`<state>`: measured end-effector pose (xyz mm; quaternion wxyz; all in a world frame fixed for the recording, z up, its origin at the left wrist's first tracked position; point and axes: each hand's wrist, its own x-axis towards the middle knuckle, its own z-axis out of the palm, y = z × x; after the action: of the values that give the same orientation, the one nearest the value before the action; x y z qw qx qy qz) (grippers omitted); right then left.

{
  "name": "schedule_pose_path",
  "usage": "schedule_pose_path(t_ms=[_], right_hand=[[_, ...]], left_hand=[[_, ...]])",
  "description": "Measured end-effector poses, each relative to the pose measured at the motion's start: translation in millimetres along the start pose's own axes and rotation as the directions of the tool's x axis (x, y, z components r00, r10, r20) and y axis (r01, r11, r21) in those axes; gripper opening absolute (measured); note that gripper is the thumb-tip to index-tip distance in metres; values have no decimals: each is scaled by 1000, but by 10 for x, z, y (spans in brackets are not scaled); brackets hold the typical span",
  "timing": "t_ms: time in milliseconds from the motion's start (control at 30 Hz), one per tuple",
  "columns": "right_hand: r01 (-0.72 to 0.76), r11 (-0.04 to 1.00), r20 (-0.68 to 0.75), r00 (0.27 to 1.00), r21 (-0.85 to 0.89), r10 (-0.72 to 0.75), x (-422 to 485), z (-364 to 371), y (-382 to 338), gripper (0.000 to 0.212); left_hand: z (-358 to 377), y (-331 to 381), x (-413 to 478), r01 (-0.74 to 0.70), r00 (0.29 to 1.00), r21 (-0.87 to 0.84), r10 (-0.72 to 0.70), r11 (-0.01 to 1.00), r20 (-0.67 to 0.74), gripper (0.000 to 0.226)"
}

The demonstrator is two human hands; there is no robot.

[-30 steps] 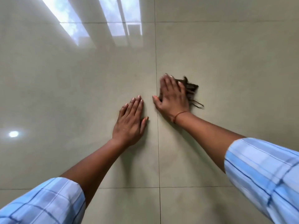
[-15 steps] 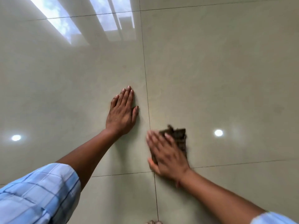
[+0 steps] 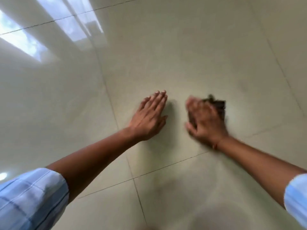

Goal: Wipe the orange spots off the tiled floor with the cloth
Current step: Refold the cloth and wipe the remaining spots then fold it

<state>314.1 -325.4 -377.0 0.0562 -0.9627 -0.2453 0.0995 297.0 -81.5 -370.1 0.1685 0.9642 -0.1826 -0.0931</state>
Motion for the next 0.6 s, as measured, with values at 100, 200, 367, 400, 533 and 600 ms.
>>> schedule_pose_path(t_ms=[100, 200, 367, 400, 533, 600], right_hand=[[-430, 900, -72, 898, 70, 435, -112, -43, 412, 73], [-353, 935, -32, 935, 38, 354, -849, 94, 421, 73], [-694, 710, -106, 703, 117, 704, -546, -146, 1400, 73], [-745, 652, -126, 640, 139, 758, -550, -143, 1495, 73], [-704, 705, -152, 689, 91, 708, -1177, 88, 1443, 72], [-788, 599, -128, 586, 139, 800, -1338, 40, 1757, 76]], left_hand=[[120, 304, 395, -219, 974, 54, 215, 974, 67, 65], [130, 595, 757, -373, 925, 89, 364, 923, 110, 64], [230, 1158, 1282, -435, 898, 79, 426, 897, 108, 65], [292, 1272, 1405, -445, 893, 73, 436, 893, 110, 65], [514, 1464, 1643, -451, 884, 68, 434, 890, 176, 65], [578, 1472, 1654, -446, 889, 104, 427, 889, 167, 65]])
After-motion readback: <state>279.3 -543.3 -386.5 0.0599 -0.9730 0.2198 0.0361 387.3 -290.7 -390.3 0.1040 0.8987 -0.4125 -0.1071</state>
